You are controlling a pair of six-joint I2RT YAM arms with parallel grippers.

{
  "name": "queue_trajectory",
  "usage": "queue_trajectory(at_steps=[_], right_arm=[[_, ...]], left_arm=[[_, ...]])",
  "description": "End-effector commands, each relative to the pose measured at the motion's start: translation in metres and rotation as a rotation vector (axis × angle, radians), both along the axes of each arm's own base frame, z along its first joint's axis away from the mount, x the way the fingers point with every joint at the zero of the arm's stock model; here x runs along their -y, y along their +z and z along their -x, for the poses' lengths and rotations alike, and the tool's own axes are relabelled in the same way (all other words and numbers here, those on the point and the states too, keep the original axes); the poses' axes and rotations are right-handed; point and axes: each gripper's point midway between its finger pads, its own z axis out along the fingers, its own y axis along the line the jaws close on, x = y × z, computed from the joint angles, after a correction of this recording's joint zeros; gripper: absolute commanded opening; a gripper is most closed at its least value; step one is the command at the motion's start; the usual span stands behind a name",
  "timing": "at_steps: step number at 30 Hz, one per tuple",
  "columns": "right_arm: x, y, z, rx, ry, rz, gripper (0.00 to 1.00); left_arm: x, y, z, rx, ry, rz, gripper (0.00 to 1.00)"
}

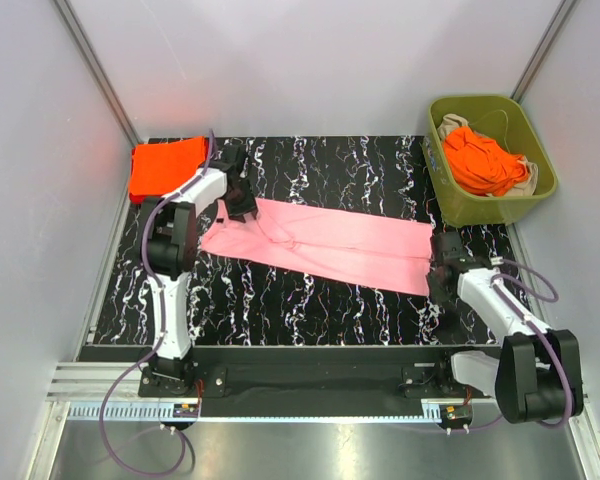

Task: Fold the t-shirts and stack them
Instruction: Fold the tshirt

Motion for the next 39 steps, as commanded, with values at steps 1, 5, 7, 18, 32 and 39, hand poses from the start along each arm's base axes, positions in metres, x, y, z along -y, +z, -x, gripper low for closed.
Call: queue_trajectory(at_steps=[1,5,7,18,32,39], right_arm=[[0.002,0.039,-0.016,0.069,0.094,0.051,0.37],[0.0,0.067,-0.023,0.16,0.138,0.056,0.45],[-0.001,0.086,-0.027,0.227,0.165,0.06,0.46],[-0.022,0.178,-0.051,0.601,0.441,0.131,0.46],[-0.033,0.187,-0.058,0.478,0.652,0.172,0.46],[-0.05,0.187,-0.045,0.477,0.765,0.111,0.46]], left_arm=[[0.006,-0.007,-0.019,0.022,0.005,0.026,0.42],[0.019,-0.001,-0.039,0.046,0.013,0.083,0.42],[0.026,-0.006,-0.046,0.043,0.013,0.105,0.42],[0.089,0.057,-0.168,0.373,-0.055,0.316,0.42],[0.166,0.136,-0.026,0.383,-0.218,0.424,0.49],[0.23,0.118,0.114,0.339,-0.225,0.603,0.52]])
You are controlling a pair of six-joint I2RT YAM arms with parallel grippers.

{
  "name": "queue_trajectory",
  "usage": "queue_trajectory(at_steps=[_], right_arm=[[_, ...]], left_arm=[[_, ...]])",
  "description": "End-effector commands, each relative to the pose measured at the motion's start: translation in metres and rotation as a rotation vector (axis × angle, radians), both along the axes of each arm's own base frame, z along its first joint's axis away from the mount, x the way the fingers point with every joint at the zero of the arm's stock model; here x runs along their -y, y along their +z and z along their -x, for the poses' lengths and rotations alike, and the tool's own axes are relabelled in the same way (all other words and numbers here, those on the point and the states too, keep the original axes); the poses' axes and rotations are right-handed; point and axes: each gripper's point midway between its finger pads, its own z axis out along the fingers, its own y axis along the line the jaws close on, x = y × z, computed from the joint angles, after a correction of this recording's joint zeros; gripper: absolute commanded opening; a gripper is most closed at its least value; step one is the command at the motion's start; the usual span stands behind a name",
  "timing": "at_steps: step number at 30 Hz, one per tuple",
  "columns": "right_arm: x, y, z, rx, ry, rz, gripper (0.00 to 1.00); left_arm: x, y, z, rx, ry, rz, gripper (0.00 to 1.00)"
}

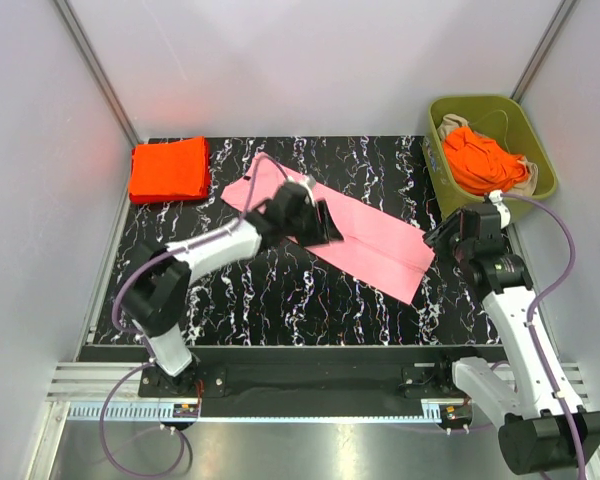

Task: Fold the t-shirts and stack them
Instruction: Fold the tshirt

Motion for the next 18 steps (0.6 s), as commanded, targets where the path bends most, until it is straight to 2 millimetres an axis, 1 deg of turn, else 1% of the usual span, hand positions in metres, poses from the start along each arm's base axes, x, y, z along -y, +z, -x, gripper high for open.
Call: queue_trajectory(at_steps=[1,3,4,5,6,7,9,11,12,13,14,15,16,17,18], right_arm=[[-0.012,0.014,0.012,0.02,0.092,-0.009,0.46],[-0.012,0.022,0.019,0.05,0.105,-0.007,0.46],[-0.011,0.027,0.023,0.055,0.103,-0.004,0.46],[-0.009,0.03,0.026,0.063,0.1,0.005,0.46],[-0.007,0.036,0.031,0.081,0.098,0.011,0.46],[-0.005,0.041,0.035,0.089,0.092,0.016,0.46],[-0.002,0.047,0.042,0.105,0.081,0.026,0.46],[-0.002,0.051,0.046,0.119,0.078,0.02,0.46],[-0.001,0.052,0.05,0.128,0.078,0.018,0.46],[-0.002,0.052,0.051,0.128,0.077,0.013,0.46],[-0.003,0.055,0.053,0.141,0.079,0.003,0.46],[-0.004,0.055,0.055,0.14,0.081,0.0,0.46],[-0.003,0.055,0.056,0.14,0.079,-0.003,0.46],[-0.003,0.057,0.057,0.146,0.077,-0.004,0.46],[-0.002,0.057,0.06,0.145,0.076,0.0,0.46]], left_arm=[[0.031,-0.007,0.03,-0.001,0.078,0.147,0.52],[0.048,-0.012,0.045,-0.016,0.075,0.145,0.52],[0.066,-0.01,0.06,-0.005,0.054,0.144,0.51],[0.076,-0.011,0.067,-0.011,0.042,0.151,0.51],[0.085,-0.02,0.075,-0.048,0.04,0.154,0.5],[0.098,-0.02,0.086,-0.06,0.026,0.167,0.5],[0.111,-0.026,0.098,-0.103,0.039,0.205,0.5],[0.118,-0.03,0.105,-0.115,0.05,0.218,0.5],[0.122,-0.037,0.109,-0.131,0.059,0.22,0.5],[0.129,-0.038,0.117,-0.129,0.051,0.233,0.5],[0.132,-0.04,0.12,-0.135,0.05,0.241,0.5],[0.136,-0.048,0.124,-0.156,0.056,0.245,0.5],[0.145,-0.045,0.129,-0.155,0.042,0.269,0.5],[0.148,-0.05,0.133,-0.167,0.04,0.27,0.49],[0.152,-0.059,0.135,-0.188,0.048,0.261,0.49]])
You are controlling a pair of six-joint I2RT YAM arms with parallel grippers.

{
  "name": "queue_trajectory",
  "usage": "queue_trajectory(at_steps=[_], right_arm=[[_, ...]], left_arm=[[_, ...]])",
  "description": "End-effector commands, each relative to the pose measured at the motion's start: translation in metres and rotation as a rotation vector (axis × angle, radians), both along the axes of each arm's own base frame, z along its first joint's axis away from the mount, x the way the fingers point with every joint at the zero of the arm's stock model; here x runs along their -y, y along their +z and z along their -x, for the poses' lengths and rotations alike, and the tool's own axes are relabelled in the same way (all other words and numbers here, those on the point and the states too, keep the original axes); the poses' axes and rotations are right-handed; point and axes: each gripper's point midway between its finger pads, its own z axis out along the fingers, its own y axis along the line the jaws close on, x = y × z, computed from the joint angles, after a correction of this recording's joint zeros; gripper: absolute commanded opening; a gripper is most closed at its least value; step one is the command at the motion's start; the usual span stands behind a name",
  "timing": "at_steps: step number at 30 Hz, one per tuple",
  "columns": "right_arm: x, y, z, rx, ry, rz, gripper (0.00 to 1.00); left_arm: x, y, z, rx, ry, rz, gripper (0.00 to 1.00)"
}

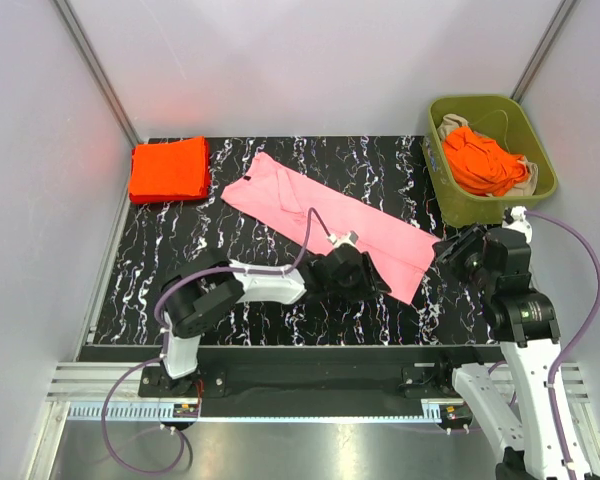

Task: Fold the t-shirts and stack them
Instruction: Fold the tshirt

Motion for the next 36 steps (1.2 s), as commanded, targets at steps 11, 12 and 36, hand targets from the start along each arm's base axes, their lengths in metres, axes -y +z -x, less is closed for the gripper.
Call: queue_trajectory(at_steps=[11,12,36], right_arm=[[0.007,0.022,0.018,0.057,-0.027,0.008,0.46],[0.007,0.022,0.018,0.056,-0.028,0.01,0.46],[0.002,0.033,0.024,0.085,-0.021,-0.044,0.47]], left_arm=[[0.045,-0.028,0.004,-0.071,0.045,0.02,0.48],[0.045,-0.028,0.004,-0.063,0.049,0.008,0.48],[0.046,-0.06,0.005,-0.113,0.056,-0.087,0.43]])
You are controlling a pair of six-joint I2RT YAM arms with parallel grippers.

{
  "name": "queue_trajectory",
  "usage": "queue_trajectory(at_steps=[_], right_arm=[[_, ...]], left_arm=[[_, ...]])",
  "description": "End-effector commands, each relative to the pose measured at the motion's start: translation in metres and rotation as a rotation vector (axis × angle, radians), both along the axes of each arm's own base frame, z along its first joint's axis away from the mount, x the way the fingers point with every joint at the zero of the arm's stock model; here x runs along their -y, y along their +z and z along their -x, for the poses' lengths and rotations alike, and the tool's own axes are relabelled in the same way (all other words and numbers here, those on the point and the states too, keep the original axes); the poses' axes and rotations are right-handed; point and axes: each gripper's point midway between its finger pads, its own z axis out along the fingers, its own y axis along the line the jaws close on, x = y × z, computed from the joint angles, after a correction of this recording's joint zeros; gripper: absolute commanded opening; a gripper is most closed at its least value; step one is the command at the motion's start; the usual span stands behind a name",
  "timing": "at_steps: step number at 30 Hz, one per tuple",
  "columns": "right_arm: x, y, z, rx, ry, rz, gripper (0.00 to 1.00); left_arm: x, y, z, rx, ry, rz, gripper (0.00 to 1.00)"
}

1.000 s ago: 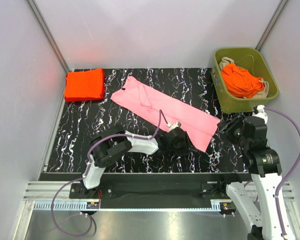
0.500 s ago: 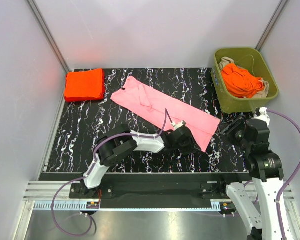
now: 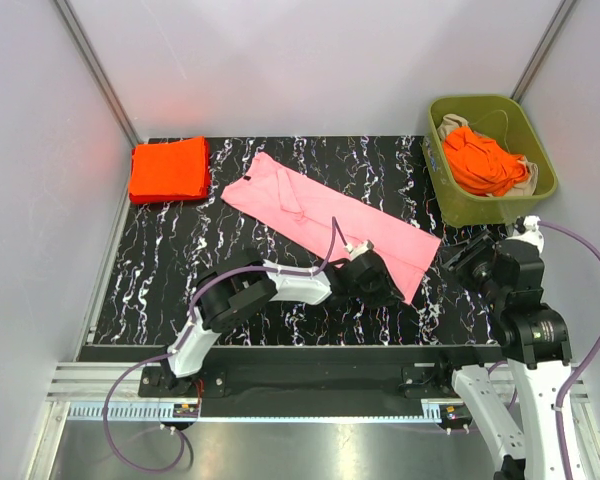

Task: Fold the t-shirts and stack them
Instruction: Fold the tshirt

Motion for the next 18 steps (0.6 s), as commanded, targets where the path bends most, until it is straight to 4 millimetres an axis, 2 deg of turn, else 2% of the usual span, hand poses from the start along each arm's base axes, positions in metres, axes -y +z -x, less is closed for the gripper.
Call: queue_trajectory(at_steps=[1,12,18], right_arm=[[0.0,0.014,0.002,0.047,-0.005,-0.013,0.47],[0.0,0.018,0.005,0.063,-0.011,-0.026,0.47],[-0.001,0.022,0.008,0.077,-0.008,-0.034,0.47]], left_arm=[[-0.002,-0.015,-0.005,-0.001,0.032,-0.041,0.43],[-0.025,-0.041,-0.004,-0.07,0.154,-0.09,0.4],[-0.028,-0.047,-0.004,-0.121,0.21,-0.094,0.39]])
